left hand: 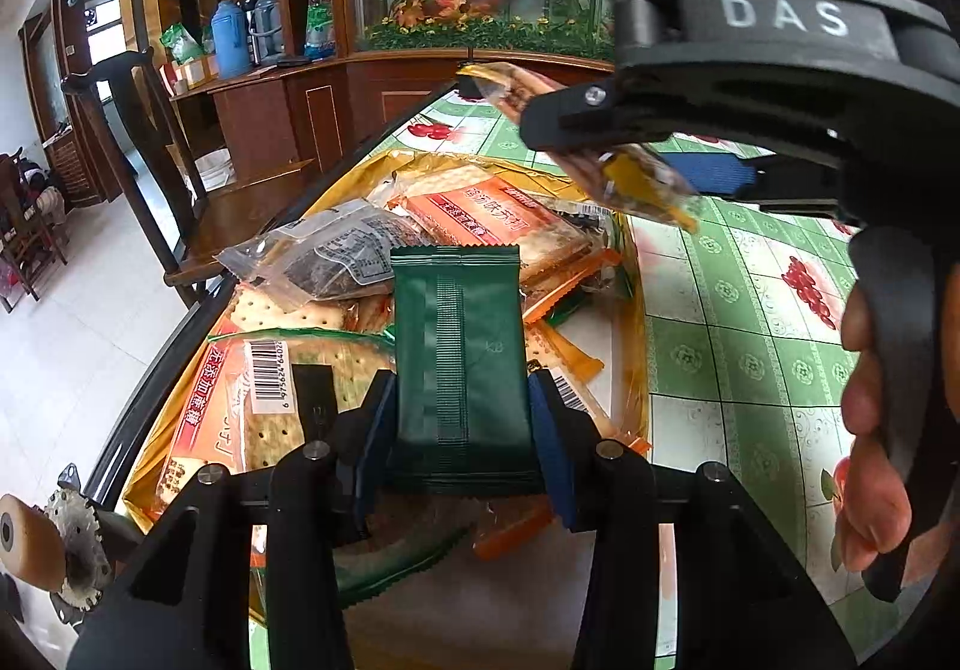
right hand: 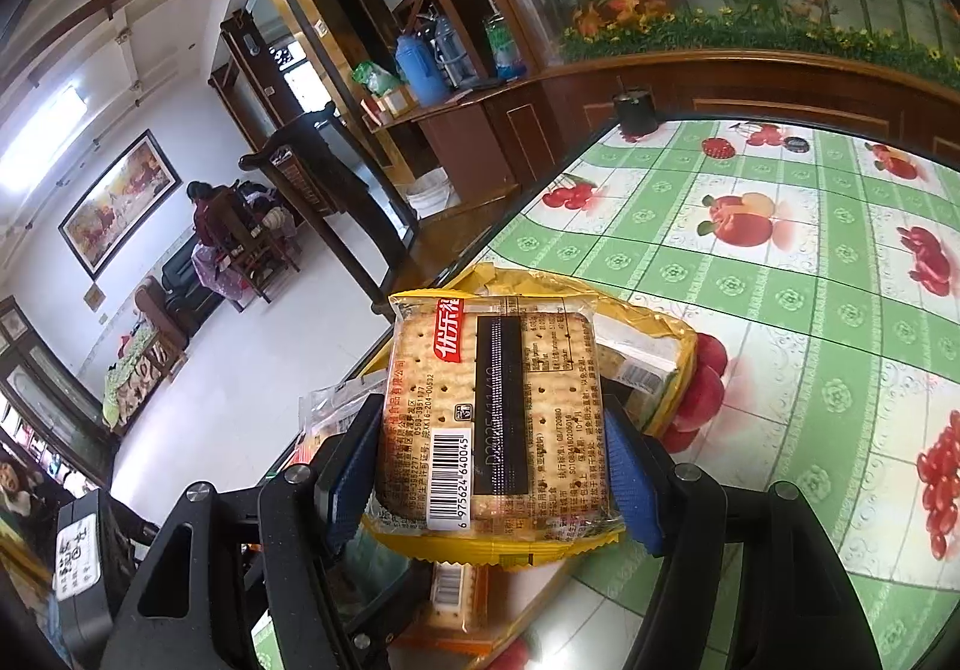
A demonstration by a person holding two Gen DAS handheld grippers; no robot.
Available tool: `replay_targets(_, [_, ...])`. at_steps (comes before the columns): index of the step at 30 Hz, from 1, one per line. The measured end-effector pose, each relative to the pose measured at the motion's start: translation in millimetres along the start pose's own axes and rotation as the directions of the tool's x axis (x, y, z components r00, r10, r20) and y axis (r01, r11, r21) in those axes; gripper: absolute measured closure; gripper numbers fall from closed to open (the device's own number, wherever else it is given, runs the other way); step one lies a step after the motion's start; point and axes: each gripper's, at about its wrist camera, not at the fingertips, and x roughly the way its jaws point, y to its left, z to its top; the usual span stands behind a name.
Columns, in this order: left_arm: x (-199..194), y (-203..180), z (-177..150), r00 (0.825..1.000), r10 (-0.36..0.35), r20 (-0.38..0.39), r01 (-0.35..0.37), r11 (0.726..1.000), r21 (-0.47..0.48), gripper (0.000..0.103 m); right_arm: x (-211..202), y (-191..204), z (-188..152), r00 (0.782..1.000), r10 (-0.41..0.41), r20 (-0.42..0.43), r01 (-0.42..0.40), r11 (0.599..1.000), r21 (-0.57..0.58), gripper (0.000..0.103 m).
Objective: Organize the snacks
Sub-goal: 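Lower both packs into the box and open both tools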
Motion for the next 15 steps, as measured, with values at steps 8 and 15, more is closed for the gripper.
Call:
replay_targets(8, [3.9,-1.6,3.4,1.000,-0.009,0.000,0.009,1.000,-0.003,0.061,14.6,9.7,8.7,1.000,0.019,-0.019,-0.020,0.999,-0.033,0.034])
replay_targets(15, [7.3,-2.5,6.4,1.000,-0.017,0.000,0.017,1.000,-0.007,0.061,25.9,9.2,15.6,0.999,0.020,-0.031,-0.022,0.999,-0.037,0.034])
